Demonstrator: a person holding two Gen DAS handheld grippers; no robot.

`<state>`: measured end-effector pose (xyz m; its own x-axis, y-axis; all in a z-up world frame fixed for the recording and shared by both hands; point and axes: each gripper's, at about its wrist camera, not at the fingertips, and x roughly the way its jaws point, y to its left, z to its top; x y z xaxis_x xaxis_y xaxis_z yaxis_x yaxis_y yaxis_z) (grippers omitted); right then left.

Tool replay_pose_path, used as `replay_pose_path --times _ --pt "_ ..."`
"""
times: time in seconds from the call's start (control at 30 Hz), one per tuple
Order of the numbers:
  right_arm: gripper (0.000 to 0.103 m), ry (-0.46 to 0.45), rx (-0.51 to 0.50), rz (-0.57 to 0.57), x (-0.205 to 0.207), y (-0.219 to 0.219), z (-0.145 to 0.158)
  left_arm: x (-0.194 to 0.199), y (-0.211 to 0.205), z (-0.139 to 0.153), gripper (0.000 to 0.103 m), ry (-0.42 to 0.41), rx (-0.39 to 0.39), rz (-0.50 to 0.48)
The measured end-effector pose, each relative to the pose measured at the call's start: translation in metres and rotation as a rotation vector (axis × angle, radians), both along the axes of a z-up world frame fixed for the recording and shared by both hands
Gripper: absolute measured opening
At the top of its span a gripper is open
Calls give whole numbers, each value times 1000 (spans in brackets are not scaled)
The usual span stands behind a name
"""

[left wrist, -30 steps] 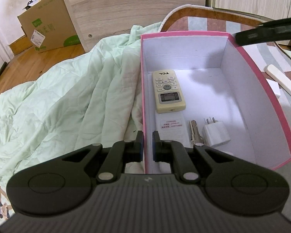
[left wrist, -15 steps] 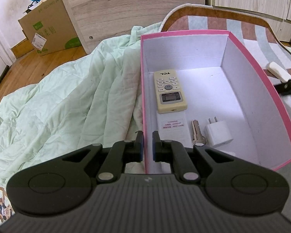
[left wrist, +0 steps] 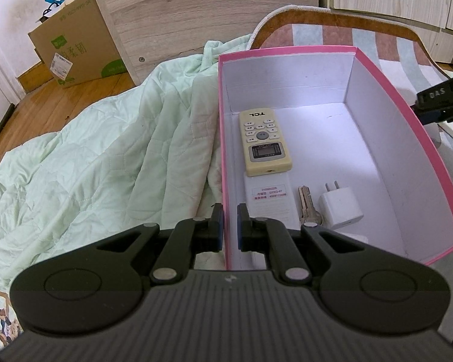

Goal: Organize rigid objects
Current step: 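Grasp the white remote on the mat with the right gripper, then carry the white remote into the pink box and release it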

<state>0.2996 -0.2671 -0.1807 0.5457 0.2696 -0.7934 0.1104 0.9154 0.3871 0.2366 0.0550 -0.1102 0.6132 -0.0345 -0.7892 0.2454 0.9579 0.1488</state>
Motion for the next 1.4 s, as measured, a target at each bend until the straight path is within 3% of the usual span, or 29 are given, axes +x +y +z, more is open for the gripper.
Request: replay_pose_path --times 0.17,0.27,0.37,0.47,0.7,0.87,1.0,1.27,1.4 --pt "47 80 3 8 23 3 -17 0 1 1 6 -1 0 -1" --pt "47 58 -32 19 27 8 -18 -1 1 1 6 0 -3 -1" --pt "25 12 -11 31 20 8 -13 0 3 1 6 1 -7 -4" --pt "20 -34 35 36 8 4 -4 1 3 1 6 3 -8 -4" --pt "20 -10 -73 79 -22 17 7 1 4 1 6 4 -10 -4" --pt "20 83 -235 48 -54 29 21 1 4 0 6 4 -10 -5" --pt "20 92 -339 104 -71 42 24 1 4 0 6 4 -11 -5" --pt "22 115 -266 147 -70 49 10 1 4 0 6 7 -15 -4" --pt "23 140 -328 148 -67 54 4 1 4 -1 6 8 -17 -4"
